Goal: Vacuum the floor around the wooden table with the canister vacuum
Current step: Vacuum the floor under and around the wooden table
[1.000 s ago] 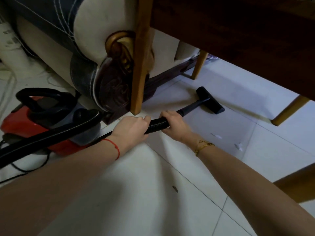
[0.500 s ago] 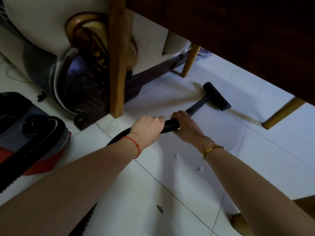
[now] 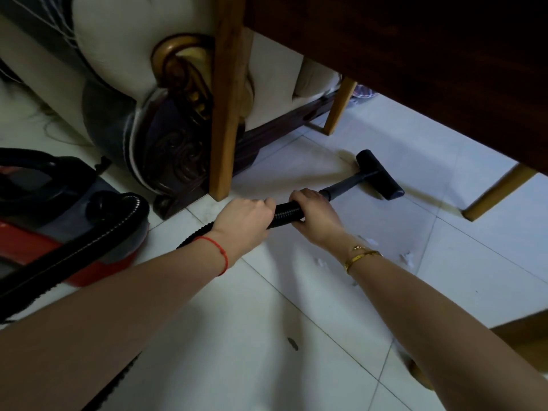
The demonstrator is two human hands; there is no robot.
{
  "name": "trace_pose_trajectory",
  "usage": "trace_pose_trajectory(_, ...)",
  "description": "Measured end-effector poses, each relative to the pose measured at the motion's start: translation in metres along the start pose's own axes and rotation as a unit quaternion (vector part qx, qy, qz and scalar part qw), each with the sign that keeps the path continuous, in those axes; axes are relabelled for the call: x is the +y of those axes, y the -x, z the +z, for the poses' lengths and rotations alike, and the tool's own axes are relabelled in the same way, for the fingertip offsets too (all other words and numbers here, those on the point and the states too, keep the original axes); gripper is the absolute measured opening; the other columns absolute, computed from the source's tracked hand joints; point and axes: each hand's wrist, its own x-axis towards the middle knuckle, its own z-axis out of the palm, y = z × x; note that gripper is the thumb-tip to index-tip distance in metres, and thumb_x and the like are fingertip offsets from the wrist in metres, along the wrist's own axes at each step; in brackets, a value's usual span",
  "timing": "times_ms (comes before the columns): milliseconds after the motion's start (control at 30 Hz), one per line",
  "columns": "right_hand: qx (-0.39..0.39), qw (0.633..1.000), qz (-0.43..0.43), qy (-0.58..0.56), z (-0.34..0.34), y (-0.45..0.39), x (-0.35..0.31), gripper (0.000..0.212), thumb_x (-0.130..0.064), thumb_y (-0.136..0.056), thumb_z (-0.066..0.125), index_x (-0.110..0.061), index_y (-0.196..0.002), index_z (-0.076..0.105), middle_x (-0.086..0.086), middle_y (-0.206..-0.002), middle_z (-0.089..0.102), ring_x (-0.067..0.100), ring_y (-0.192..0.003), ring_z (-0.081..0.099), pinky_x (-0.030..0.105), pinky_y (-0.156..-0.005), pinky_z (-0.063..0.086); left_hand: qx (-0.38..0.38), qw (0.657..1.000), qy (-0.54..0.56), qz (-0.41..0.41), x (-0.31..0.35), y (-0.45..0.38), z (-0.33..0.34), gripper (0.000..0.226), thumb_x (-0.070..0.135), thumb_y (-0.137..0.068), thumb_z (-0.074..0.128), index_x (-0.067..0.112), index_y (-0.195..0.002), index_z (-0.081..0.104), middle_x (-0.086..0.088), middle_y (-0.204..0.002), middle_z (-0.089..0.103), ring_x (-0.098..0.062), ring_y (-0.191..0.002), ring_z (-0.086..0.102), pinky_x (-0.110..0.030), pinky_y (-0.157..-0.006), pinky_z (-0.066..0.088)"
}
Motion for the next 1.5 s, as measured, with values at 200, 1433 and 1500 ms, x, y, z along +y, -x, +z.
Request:
trace_pose_trajectory(200, 0.01, 0.999, -0.04, 0.004, 0.003, 0.011, -0.074, 0.023, -0.014, -0.075, 0.07, -0.011, -0.094, 0.057, 0.008, -0.093, 0.059, 0.028, -0.087, 0.055, 0.035, -0.078, 0.041, -0.005, 1.0, -0.011, -0.026, -0.032, 0.071, -0.019, 0.028, 0.027, -0.091, 0.051, 0.012, -0.115, 0.044, -0.006, -0.102, 0.064, -0.026, -0.086, 0.065, -0.031, -0.061, 0.035)
trace_pose_trajectory(1433, 0.05, 0.998, 0.024, -0.025, -0.017, 0.075, -0.055, 0.02, -0.007, -0.077, 0.066, -0.007, -0.092, 0.052, 0.01, -0.093, 0.056, 0.025, -0.087, 0.05, 0.026, -0.072, 0.032, 0.027, 0.999, -0.031, 0.036, 0.014, 0.083, -0.042, 0.027, 0.03, -0.091, 0.05, 0.014, -0.112, 0.044, -0.005, -0.097, 0.064, -0.026, -0.081, 0.066, -0.031, -0.058, 0.035)
trace_pose_trajectory(1500, 0.045, 0.998, 0.037, -0.02, -0.02, 0.078, -0.035, 0.021, -0.007, -0.077, 0.066, -0.007, -0.092, 0.052, 0.011, -0.094, 0.056, 0.027, -0.088, 0.051, 0.028, -0.072, 0.034, 0.027, 0.998, -0.039, 0.047, 0.028, 0.066, -0.04, 0.027, 0.03, -0.092, 0.049, 0.014, -0.112, 0.042, -0.004, -0.1, 0.065, -0.025, -0.084, 0.066, -0.03, -0.058, 0.033)
